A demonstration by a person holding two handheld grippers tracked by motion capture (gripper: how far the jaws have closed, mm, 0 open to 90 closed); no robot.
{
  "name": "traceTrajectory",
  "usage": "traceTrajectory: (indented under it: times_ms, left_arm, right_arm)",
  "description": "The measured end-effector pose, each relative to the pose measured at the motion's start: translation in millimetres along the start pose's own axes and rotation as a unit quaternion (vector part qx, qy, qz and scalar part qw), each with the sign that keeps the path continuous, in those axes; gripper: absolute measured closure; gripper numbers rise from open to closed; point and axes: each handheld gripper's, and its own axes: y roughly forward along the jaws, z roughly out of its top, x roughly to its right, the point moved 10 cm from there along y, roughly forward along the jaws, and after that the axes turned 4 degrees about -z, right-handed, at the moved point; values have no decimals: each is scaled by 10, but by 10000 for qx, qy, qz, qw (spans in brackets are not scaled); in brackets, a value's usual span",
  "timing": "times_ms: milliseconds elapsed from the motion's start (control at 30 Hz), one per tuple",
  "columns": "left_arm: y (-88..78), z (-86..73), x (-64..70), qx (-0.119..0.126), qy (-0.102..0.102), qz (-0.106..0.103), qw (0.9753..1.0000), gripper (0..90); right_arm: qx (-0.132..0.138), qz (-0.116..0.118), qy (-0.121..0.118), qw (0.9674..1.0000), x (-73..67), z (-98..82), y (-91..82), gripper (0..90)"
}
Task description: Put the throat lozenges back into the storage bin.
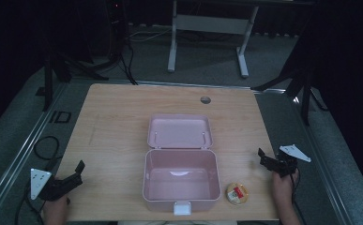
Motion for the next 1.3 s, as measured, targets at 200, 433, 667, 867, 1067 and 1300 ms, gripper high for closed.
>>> traceTrajectory:
  times_ms: [200,433,667,867,1067,1300]
  left_arm:
    - [1,-1,-2,-12,3,7,10000,4]
    - [3,-2,-3,-21,1,2,10000,3]
    - [2,-2,5,-15,21,-5,10000,3]
    - [2,-2,7,-15,27,-17,10000,3]
    - [2,-2,8,-18,25,-21,10000,3]
    - [3,-2,9,-16,36,-12,10000,3]
  right_arm:
    - [-39,157,-65,9998,-35,-4,8,113]
    - [-200,454,-131,9987,-83,-26,14,140]
    - [-675,1754,-573,9805,-297,-101,-24,143]
    - [-1137,2290,-1117,9603,-444,-142,-79,143]
    - [-1608,2732,-1809,9310,-502,-169,-220,143]
    - [-2276,2880,-2608,8929,-480,-232,-403,139]
